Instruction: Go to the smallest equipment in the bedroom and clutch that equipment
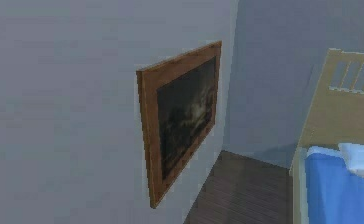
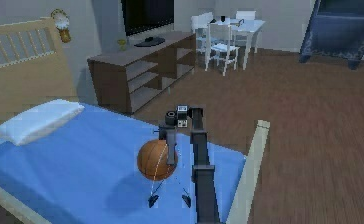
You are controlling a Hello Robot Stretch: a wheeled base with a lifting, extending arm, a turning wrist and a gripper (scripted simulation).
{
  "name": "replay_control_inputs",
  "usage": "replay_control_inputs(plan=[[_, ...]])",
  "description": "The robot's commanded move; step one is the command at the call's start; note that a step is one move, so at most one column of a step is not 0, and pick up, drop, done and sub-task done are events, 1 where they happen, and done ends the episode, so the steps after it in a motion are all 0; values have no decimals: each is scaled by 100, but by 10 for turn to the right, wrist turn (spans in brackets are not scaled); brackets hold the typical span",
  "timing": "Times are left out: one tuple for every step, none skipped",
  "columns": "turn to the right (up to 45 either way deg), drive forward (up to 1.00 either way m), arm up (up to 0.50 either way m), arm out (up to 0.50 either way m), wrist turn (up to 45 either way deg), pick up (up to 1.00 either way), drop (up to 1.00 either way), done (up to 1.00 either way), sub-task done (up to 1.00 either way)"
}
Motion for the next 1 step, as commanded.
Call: replay_control_inputs(plan=[[0,0,0,0,450,0,0,0,0]])
